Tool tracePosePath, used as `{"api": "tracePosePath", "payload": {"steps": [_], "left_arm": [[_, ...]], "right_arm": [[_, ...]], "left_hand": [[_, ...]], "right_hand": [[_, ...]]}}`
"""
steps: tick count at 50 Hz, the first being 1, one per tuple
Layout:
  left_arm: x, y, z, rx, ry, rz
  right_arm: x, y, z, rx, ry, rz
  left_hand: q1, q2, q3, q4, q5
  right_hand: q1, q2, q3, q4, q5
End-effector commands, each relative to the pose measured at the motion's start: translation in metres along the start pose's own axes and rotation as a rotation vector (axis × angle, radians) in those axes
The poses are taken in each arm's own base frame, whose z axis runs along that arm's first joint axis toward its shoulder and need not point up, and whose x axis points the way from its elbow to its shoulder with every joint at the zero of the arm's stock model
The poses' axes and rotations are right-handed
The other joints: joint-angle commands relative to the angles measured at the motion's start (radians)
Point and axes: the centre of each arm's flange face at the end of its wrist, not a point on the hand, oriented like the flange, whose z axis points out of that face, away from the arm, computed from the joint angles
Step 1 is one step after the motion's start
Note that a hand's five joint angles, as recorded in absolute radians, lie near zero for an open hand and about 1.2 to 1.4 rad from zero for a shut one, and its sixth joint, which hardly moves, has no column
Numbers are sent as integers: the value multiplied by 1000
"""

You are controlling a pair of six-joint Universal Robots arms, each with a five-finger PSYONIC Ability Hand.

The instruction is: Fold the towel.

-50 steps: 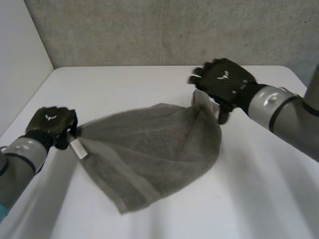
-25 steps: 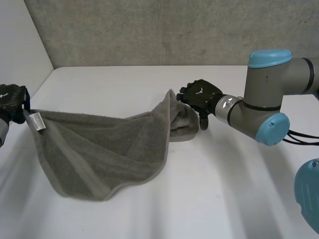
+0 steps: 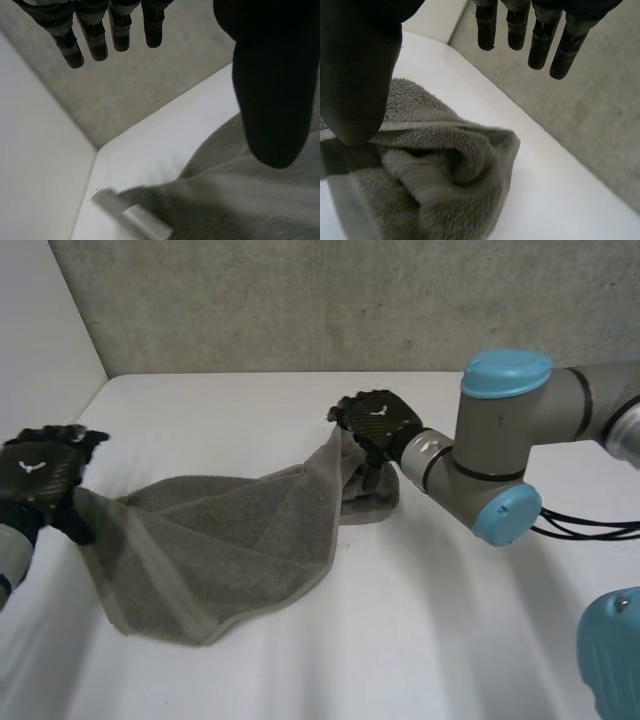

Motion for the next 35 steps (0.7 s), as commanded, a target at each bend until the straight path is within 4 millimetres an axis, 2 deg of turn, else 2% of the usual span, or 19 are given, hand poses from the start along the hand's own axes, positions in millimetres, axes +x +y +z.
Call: {"api": "tracePosePath", "payload": {"steps": [1, 2, 3, 5, 8, 11, 12, 13, 15, 16, 18, 19, 20, 21, 23, 26, 28, 31, 35], "left_arm": [[49, -3, -40, 32, 184, 3], [63, -2, -48, 30, 234, 4], [63, -2, -48, 30, 234, 4], [81, 2, -58, 13, 308, 5], [90, 7, -61, -13, 341, 3], [101, 19, -64, -69, 376, -5], [106, 22, -66, -87, 386, -8], [111, 24, -68, -100, 397, -12], [115, 27, -70, -114, 406, -13], [120, 31, -72, -129, 415, -11], [122, 35, -74, -146, 418, -9], [122, 35, -74, -146, 418, -9], [124, 38, -74, -158, 416, -4], [126, 40, -74, -171, 411, -2], [126, 43, -73, -185, 399, 3], [128, 48, -70, -211, 377, 10], [128, 51, -67, -224, 363, 13], [130, 55, -64, -245, 347, 9], [135, 58, -58, -259, 339, -25]], "right_arm": [[-38, 9, 8, 28, -113, -342], [-38, 9, 8, 28, -113, -342], [-45, 14, 9, 24, -137, -392], [-51, 20, 10, 19, -155, -426], [-57, 28, 10, 7, -177, -456], [-64, 34, 12, 8, -189, -478], [-64, 34, 13, 11, -186, -493], [-64, 34, 13, 11, -186, -493], [-63, 30, 14, 27, -179, -503], [-63, 30, 14, 27, -179, -503], [-59, 21, 15, 61, -150, -494], [-59, 21, 15, 61, -150, -494], [-57, 14, 14, 78, -138, -473], [-57, 14, 14, 78, -137, -473], [-48, -4, 7, 110, -107, -379], [-45, -9, 3, 116, -99, -328], [-38, -24, -8, 127, -67, -232], [-35, -28, -14, 117, -51, -197], [-17, -25, -30, 50, 21, -122]], "left_hand": [[24, 28, 30, 29, -2], [27, 31, 33, 32, 1], [27, 31, 33, 32, 1], [27, 31, 33, 32, 1], [27, 31, 33, 32, 1], [27, 31, 33, 32, 1], [27, 31, 33, 32, 1], [27, 31, 33, 32, 1], [27, 31, 33, 32, 1], [27, 31, 33, 32, 1], [33, 37, 39, 38, 7], [33, 37, 39, 38, 7], [48, 51, 53, 52, 21], [54, 57, 59, 58, 27], [60, 63, 65, 64, 33], [63, 66, 68, 67, 36], [65, 69, 71, 70, 39], [74, 78, 80, 79, 48], [115, 119, 121, 120, 89]], "right_hand": [[-56, -79, -70, -91, -61], [-56, -79, -70, -91, -61], [-56, -79, -70, -91, -61], [-56, -79, -70, -91, -61], [-52, -74, -66, -87, -57], [57, 35, 43, 22, 52], [202, 180, 188, 167, 197], [204, 181, 189, 169, 199], [624, 602, 610, 589, 620], [626, 604, 612, 591, 622], [1029, 1007, 1015, 994, 1025], [1031, 1009, 1017, 996, 1027], [1164, 1142, 1150, 1129, 1159], [1165, 1143, 1151, 1130, 1161], [1165, 1143, 1151, 1130, 1161], [1165, 1143, 1151, 1130, 1161], [1165, 1143, 1151, 1130, 1161], [1165, 1143, 1151, 1130, 1161], [1165, 1143, 1151, 1130, 1161]]}}
